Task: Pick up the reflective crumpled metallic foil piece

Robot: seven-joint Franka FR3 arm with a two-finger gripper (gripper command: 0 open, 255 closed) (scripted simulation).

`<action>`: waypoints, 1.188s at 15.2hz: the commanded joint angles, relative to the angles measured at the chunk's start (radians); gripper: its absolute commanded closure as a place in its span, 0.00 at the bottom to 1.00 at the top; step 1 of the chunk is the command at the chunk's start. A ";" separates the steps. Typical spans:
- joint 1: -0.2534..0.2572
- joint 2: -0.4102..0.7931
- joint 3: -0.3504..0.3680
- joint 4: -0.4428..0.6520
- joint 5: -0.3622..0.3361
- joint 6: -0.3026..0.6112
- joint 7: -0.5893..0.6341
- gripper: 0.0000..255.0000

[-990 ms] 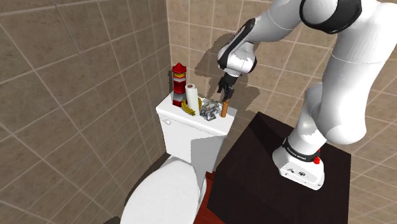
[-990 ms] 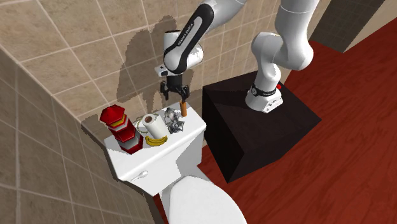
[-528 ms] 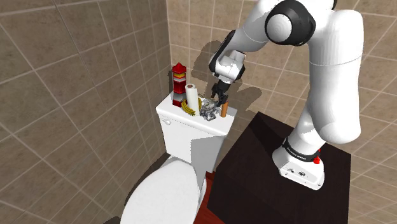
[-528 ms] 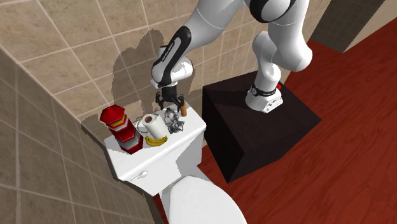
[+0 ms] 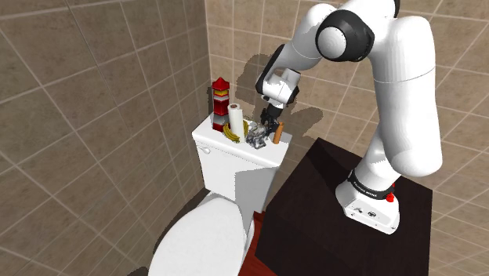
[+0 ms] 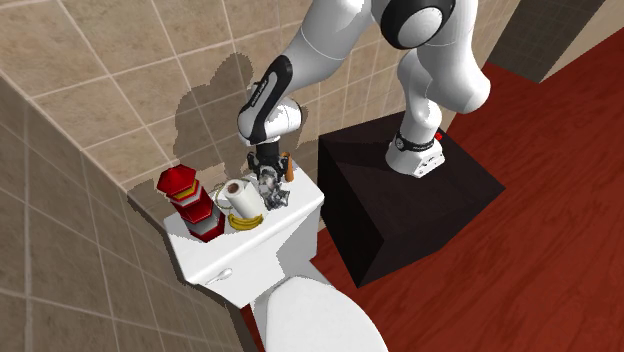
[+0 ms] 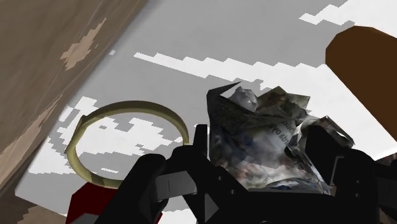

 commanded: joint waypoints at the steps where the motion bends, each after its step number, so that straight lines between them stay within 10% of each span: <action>1: -0.001 0.002 0.001 0.001 0.002 0.000 -0.002 1.00; 18: 0.073 -0.140 -0.093 -0.053 -0.166 -0.026 0.134 1.00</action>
